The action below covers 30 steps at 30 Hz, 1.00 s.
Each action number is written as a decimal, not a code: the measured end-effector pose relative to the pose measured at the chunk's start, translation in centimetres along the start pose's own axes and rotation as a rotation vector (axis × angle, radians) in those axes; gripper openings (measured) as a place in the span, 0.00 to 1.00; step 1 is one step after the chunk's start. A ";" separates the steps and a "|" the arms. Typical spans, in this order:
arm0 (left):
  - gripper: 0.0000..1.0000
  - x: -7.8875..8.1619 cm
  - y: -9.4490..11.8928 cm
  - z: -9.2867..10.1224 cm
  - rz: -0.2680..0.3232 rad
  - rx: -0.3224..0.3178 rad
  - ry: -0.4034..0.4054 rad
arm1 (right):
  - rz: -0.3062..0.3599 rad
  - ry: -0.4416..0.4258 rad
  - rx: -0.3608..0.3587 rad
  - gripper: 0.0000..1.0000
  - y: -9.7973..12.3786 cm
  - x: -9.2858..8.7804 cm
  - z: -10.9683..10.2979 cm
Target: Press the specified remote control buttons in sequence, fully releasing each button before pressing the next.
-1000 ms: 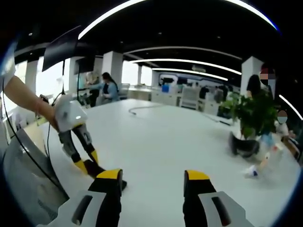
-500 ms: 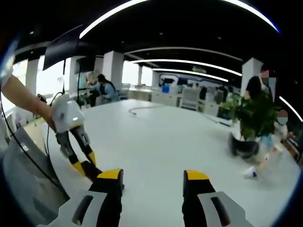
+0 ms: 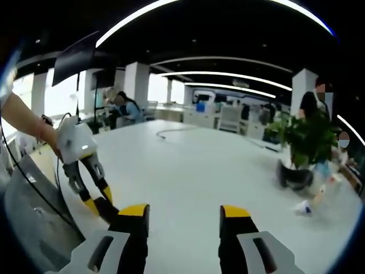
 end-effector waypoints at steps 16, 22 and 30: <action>0.24 -0.1 -0.2 1.3 -0.002 0.000 0.003 | -0.013 0.025 0.026 0.42 -0.1 -0.1 -0.4; 0.24 -0.3 -0.4 2.0 0.019 0.010 0.017 | -0.035 0.039 0.034 0.41 -0.2 -0.4 -0.6; 0.24 -0.8 -0.4 2.6 0.089 0.014 0.012 | -0.089 0.059 0.024 0.40 -0.3 -1.1 -0.6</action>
Point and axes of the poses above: the point that each gripper's makers call its tool centre point, and the gripper's own axes: y roughly backward along the fingers, z roughly to its right, x roughly out of its top, the point moved 7 cm from there along y, roughly backward along the fingers, and after that the axes turned 13 degrees about -x, right-handed, at the moved point
